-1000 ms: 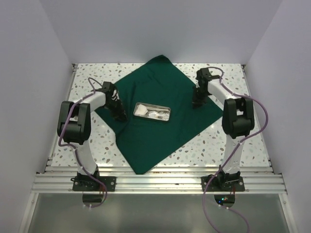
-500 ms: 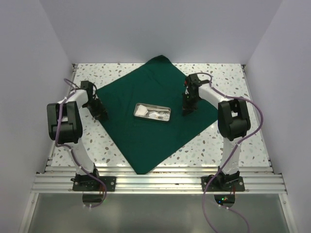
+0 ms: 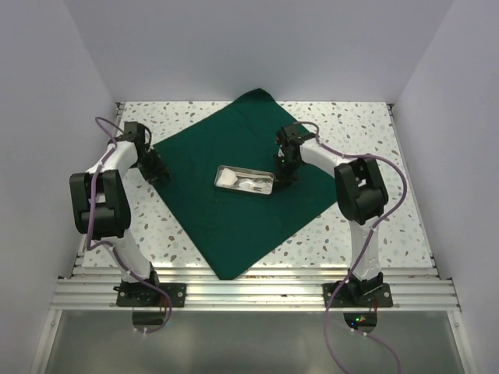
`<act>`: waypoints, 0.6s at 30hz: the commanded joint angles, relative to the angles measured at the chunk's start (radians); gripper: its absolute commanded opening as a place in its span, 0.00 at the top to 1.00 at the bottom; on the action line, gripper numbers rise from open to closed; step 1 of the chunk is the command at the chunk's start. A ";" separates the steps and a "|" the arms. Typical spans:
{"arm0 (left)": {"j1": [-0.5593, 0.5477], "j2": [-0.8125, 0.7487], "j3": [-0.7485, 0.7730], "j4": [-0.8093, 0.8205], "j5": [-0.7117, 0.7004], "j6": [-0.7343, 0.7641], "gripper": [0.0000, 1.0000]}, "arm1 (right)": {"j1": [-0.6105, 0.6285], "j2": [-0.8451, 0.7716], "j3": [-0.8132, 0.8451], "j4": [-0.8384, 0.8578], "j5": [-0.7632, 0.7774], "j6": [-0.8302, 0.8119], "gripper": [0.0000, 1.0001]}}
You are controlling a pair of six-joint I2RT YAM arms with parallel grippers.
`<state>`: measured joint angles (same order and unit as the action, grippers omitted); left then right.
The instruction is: Prepare the surgical pack
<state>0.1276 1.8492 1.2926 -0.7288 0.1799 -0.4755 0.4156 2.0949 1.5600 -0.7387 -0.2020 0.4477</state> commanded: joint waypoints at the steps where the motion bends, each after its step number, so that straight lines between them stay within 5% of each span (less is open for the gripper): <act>1: 0.001 -0.087 0.060 0.009 -0.014 0.012 0.66 | 0.017 0.025 0.058 0.027 -0.034 0.049 1.00; 18: 0.001 -0.079 0.080 -0.006 0.039 0.029 0.66 | 0.060 0.088 0.181 -0.023 -0.005 0.049 1.00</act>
<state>0.1276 1.7947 1.3525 -0.7330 0.1970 -0.4736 0.4713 2.1872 1.6936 -0.7414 -0.2111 0.4961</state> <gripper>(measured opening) 0.342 0.007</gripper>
